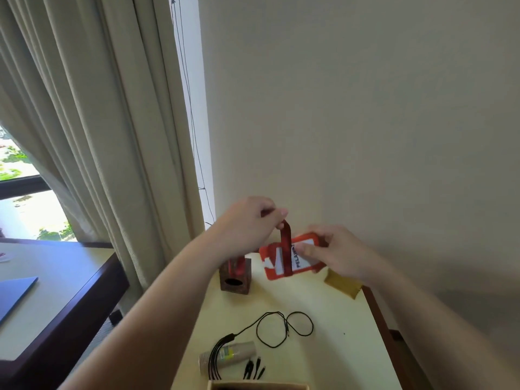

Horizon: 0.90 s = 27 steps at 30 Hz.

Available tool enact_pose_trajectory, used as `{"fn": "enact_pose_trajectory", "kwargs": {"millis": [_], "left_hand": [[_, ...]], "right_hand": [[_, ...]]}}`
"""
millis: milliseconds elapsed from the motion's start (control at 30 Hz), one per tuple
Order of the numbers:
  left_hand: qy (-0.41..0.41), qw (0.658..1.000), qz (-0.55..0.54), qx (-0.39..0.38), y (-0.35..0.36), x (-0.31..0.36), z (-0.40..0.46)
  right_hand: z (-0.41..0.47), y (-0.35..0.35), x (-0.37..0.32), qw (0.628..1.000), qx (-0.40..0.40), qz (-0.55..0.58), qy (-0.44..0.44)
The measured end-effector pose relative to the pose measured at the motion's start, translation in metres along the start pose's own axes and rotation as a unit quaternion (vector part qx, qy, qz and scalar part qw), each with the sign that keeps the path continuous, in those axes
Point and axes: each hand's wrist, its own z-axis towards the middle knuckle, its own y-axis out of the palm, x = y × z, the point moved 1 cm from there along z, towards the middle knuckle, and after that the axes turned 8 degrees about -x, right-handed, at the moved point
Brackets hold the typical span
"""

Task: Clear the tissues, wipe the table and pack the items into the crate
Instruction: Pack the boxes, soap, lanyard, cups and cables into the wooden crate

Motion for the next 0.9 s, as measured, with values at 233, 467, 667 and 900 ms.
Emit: {"fn": "enact_pose_trajectory", "kwargs": {"millis": [233, 467, 667, 900], "left_hand": [[-0.016, 0.994, -0.058, -0.089, -0.013, -0.017, 0.022], [-0.106, 0.905, -0.377, -0.168, 0.051, -0.063, 0.013], [-0.093, 0.847, -0.497, -0.167, 0.095, -0.070, -0.010], [-0.056, 0.883, -0.462, -0.060, 0.109, -0.062, -0.043]], "right_hand": [[-0.024, 0.001, -0.023, 0.965, -0.060, 0.246, -0.075], [-0.028, -0.013, -0.045, 0.949, 0.010, 0.294, -0.110], [-0.012, -0.012, -0.043, 0.965, 0.130, 0.209, -0.094], [0.004, 0.001, -0.013, 0.958, 0.211, 0.191, -0.038]]}}
